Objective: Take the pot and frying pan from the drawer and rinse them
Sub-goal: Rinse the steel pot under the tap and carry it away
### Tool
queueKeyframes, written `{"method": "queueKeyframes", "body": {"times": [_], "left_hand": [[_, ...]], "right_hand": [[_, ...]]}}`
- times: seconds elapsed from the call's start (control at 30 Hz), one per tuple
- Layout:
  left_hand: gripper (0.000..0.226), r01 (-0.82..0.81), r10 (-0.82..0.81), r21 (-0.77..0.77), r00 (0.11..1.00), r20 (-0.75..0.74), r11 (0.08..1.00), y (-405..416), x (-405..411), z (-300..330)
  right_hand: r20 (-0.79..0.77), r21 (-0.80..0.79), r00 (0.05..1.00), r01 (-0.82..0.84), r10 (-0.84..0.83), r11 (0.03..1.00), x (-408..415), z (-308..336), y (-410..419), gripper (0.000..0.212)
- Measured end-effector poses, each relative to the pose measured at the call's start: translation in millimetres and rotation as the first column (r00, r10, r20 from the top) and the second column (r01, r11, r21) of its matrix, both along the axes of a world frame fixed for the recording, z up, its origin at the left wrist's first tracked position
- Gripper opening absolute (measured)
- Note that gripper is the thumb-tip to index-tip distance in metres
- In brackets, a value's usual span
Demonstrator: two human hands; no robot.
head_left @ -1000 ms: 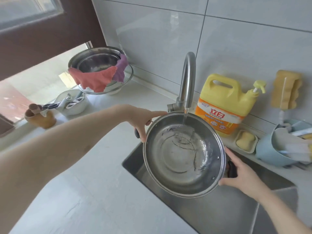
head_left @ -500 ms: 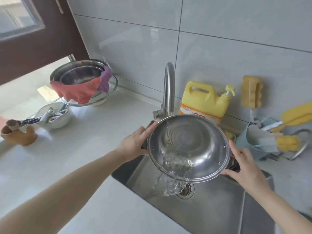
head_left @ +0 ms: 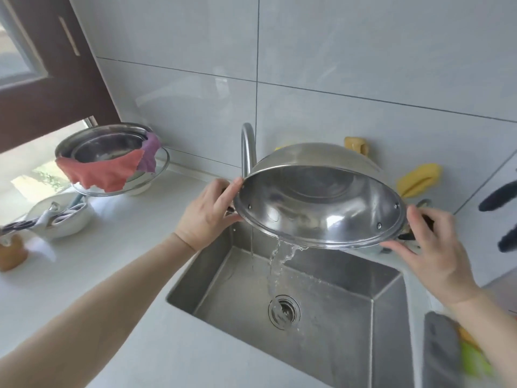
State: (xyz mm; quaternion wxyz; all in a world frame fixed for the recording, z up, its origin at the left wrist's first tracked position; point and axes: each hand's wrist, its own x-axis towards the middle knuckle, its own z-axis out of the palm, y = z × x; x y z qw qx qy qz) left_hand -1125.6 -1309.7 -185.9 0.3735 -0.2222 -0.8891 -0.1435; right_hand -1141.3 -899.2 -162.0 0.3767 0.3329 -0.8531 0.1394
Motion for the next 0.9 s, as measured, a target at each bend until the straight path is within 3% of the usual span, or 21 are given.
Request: {"method": "queueKeyframes", "body": {"times": [0.07, 0.17, 0.33, 0.4, 0.47, 0.57, 0.67, 0.77, 0.9], "left_hand": [[0.112, 0.001, -0.002, -0.009, 0.998, -0.056, 1.0, 4, 1, 13], [0.126, -0.011, 0.011, -0.004, 0.995, -0.099, 1.0, 8, 1, 31], [0.13, 0.004, -0.014, -0.056, 0.984, -0.177, 0.998, 13, 0, 49], [0.131, 0.005, -0.016, -0.066, 0.985, -0.174, 0.998, 14, 1, 49], [0.13, 0.01, -0.018, -0.061, 0.992, -0.129, 0.998, 15, 1, 43], [0.137, -0.005, 0.006, -0.04, 0.999, 0.04, 0.999, 19, 2, 25], [0.14, -0.012, 0.011, 0.003, 0.94, 0.341, 1.0, 27, 3, -3], [0.138, -0.021, 0.003, 0.02, 0.772, 0.636, 1.0, 30, -1, -46], [0.139, -0.028, -0.017, 0.035, 0.493, 0.87, 0.999, 31, -7, -110]], "right_hand": [[-0.04, 0.001, 0.999, 0.031, -0.03, 1.0, 5, 14, 4, 0.097], [-0.127, 0.0, 0.991, 0.051, -0.051, 0.999, 10, 30, 12, 0.091], [-0.235, 0.033, 0.972, 0.004, 0.004, 0.999, 14, 46, 18, 0.076], [-0.233, 0.018, 0.972, 0.0, 0.004, 1.0, 14, 45, 20, 0.081], [-0.2, 0.0, 0.98, 0.019, -0.019, 1.0, 14, 38, 21, 0.102], [-0.015, -0.021, 0.999, 0.041, -0.041, 0.999, 15, 22, 22, 0.132], [0.32, -0.026, 0.947, 0.044, -0.033, 0.999, 9, -5, 24, 0.14], [0.673, 0.041, 0.737, 0.051, -0.065, 0.998, -4, -47, 28, 0.134], [0.896, 0.05, 0.439, 0.05, -0.067, 0.998, -15, -121, 31, 0.124]]}}
